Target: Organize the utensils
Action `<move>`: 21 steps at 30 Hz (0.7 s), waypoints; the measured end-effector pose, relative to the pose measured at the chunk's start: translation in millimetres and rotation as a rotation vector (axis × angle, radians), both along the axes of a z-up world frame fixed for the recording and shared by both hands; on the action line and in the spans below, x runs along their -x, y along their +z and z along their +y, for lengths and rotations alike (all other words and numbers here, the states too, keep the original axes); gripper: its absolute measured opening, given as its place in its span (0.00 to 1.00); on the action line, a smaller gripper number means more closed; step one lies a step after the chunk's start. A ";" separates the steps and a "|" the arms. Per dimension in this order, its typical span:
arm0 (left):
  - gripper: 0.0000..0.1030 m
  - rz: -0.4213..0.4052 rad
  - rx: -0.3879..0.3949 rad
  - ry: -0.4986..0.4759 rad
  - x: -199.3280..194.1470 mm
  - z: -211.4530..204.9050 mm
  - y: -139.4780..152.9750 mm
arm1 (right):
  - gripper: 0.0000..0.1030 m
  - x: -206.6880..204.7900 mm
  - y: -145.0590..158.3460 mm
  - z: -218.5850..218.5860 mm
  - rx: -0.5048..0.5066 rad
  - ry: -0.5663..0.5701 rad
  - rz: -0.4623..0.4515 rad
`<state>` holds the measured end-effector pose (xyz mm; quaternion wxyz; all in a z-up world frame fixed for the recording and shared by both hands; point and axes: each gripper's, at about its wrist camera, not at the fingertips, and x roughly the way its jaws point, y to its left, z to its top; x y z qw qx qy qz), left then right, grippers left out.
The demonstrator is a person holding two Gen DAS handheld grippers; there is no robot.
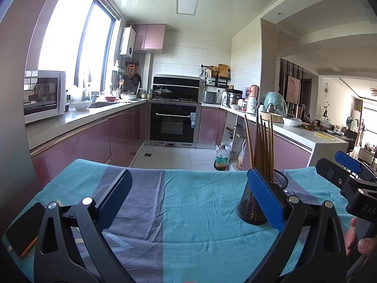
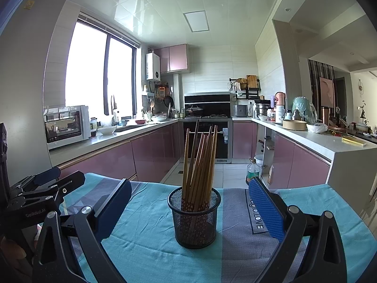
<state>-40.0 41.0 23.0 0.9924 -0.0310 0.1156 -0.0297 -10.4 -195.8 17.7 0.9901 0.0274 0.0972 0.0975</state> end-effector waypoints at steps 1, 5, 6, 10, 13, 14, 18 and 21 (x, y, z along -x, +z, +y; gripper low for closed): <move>0.94 0.000 0.000 0.000 -0.1 0.2 -0.3 | 0.93 -0.2 0.0 0.0 0.000 0.000 0.001; 0.94 0.001 0.000 -0.002 1.9 -1.2 -0.7 | 0.93 -0.2 0.5 -0.2 0.000 0.001 0.000; 0.94 0.001 0.001 -0.003 2.7 -2.0 -0.9 | 0.93 -0.4 0.5 -0.2 0.000 0.001 0.002; 0.94 0.003 0.001 -0.005 1.9 -2.5 -1.2 | 0.93 -0.6 1.1 -0.2 0.000 0.000 -0.001; 0.94 0.004 0.002 -0.006 0.4 -1.8 -0.6 | 0.93 -0.5 1.2 -0.2 0.000 -0.001 0.000; 0.94 0.004 0.002 -0.007 1.2 -2.8 -1.1 | 0.93 -0.5 1.4 -0.4 0.000 -0.002 -0.002; 0.94 0.005 0.001 -0.008 0.9 -2.0 -1.5 | 0.93 -1.2 1.5 -0.4 0.000 -0.004 -0.003; 0.94 0.006 0.001 -0.008 0.8 -2.0 -1.4 | 0.93 -0.4 1.0 -0.6 -0.002 -0.004 -0.001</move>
